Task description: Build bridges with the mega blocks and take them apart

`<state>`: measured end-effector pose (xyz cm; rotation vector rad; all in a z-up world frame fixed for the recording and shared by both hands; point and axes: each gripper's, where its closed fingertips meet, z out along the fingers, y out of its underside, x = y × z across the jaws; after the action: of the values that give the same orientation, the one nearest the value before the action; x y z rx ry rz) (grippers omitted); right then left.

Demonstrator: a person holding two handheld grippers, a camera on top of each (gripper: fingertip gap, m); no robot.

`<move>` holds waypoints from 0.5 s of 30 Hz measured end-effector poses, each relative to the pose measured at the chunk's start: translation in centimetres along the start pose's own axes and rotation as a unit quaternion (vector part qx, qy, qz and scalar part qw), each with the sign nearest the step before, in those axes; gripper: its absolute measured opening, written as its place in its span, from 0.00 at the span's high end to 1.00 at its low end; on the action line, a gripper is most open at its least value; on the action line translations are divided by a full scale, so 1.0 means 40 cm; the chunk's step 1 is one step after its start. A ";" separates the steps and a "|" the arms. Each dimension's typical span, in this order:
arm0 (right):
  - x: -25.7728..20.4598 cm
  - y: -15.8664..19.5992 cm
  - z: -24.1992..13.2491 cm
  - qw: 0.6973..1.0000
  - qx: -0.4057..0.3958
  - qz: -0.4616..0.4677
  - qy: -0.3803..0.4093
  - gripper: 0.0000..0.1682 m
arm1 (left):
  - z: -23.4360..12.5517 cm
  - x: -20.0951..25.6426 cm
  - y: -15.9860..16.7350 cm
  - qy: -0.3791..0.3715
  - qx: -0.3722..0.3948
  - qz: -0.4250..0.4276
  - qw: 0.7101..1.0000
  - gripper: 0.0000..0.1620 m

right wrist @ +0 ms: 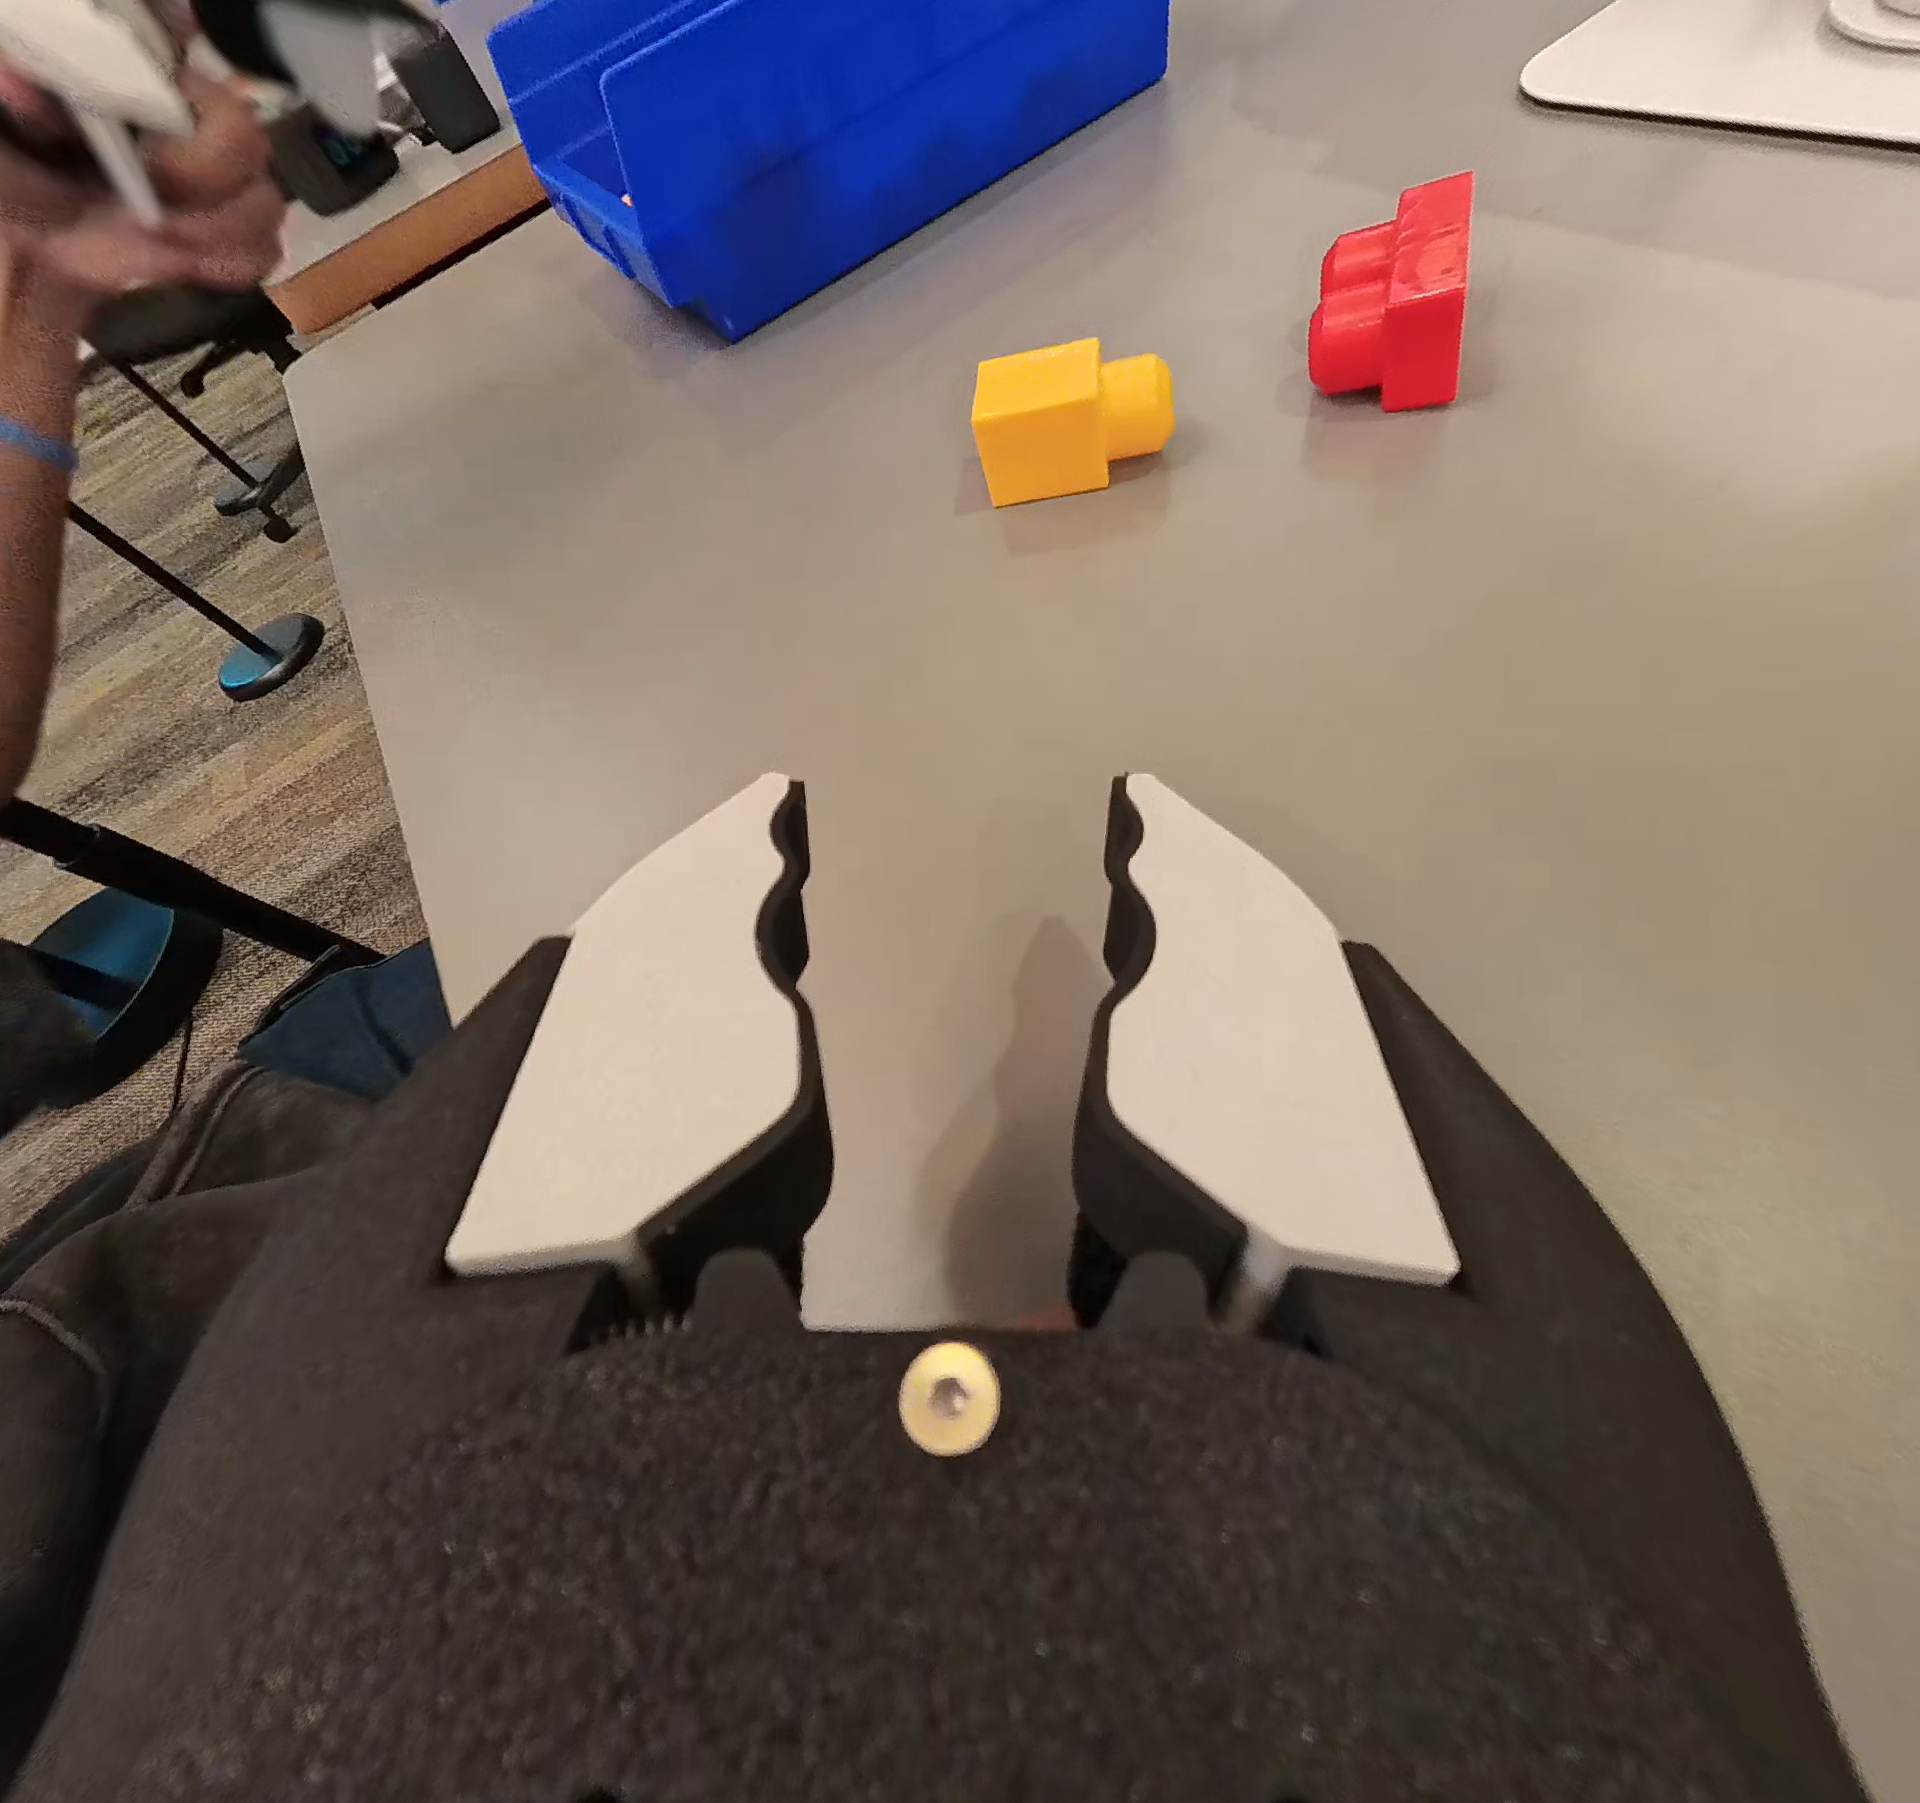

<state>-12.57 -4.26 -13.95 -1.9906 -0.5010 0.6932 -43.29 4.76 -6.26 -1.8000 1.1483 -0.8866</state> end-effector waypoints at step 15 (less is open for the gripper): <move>0.002 0.003 0.017 1.000 -0.014 0.021 -0.015 0.68 | 0.167 -0.265 0.048 0.100 -0.315 0.151 0.932 0.40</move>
<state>-12.94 -3.83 -14.37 -2.0246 -0.4888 0.7464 -41.80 15.82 -12.27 -1.9656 1.9491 -0.5557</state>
